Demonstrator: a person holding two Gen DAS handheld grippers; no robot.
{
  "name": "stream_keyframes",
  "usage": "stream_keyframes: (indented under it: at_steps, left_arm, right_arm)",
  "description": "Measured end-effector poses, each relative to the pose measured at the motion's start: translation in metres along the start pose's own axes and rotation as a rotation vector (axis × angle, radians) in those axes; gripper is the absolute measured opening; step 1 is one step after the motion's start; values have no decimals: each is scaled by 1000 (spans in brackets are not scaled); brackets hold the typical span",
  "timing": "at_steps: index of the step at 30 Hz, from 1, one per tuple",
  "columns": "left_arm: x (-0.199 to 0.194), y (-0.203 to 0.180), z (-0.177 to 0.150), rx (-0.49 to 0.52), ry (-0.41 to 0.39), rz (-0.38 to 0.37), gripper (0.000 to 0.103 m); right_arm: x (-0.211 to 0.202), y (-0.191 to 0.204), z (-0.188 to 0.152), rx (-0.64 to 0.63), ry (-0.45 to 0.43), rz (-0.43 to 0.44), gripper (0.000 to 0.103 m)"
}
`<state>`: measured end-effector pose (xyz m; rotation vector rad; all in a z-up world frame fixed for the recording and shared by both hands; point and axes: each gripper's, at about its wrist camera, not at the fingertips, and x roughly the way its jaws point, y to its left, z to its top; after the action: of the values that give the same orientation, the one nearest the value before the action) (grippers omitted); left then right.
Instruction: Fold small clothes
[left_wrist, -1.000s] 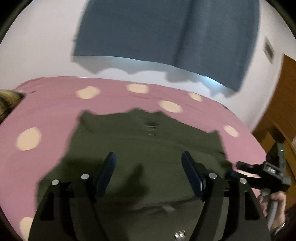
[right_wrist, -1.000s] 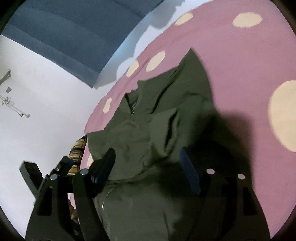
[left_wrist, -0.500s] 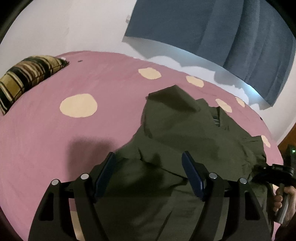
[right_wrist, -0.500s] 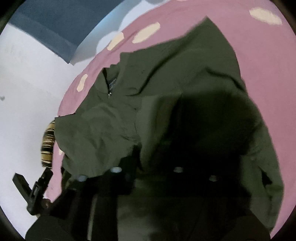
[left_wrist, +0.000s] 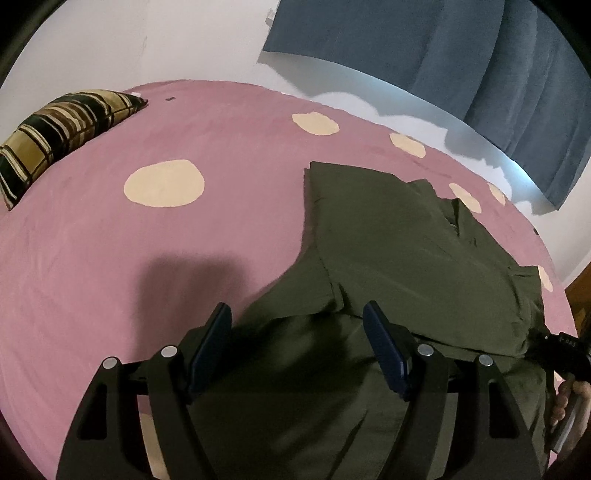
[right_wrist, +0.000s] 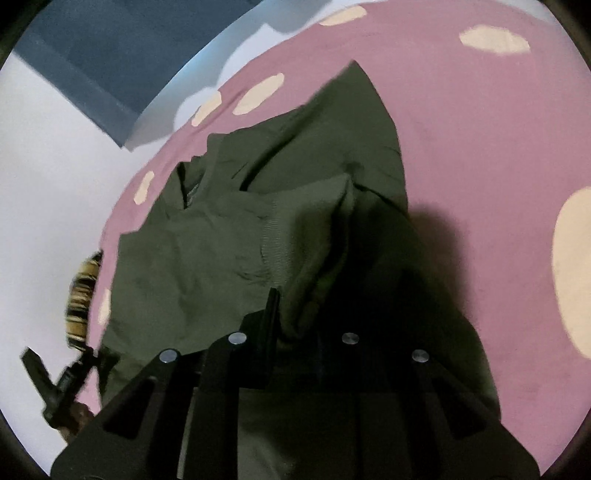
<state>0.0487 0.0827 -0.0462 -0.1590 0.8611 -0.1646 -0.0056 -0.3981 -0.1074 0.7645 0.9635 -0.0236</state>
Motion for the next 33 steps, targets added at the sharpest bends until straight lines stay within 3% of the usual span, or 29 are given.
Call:
stream_keyframes:
  at_steps: [12, 17, 19, 24, 33]
  left_arm:
    - [8, 8, -2, -35, 36, -5, 73]
    - [4, 10, -1, -38, 38, -21, 73]
    - [0, 11, 0, -35, 37, -32, 73]
    - [-17, 23, -2, -17, 32, -68, 77]
    - [-43, 64, -29, -32, 97, -184, 81]
  right_arm:
    - [-3, -7, 1, 51, 15, 74, 17]
    - [-19, -9, -2, 67, -1, 112, 27]
    - [-31, -11, -4, 62, -22, 118, 39]
    - [-71, -21, -10, 53, -66, 95, 55]
    - [-123, -53, -45, 40, -47, 53, 60]
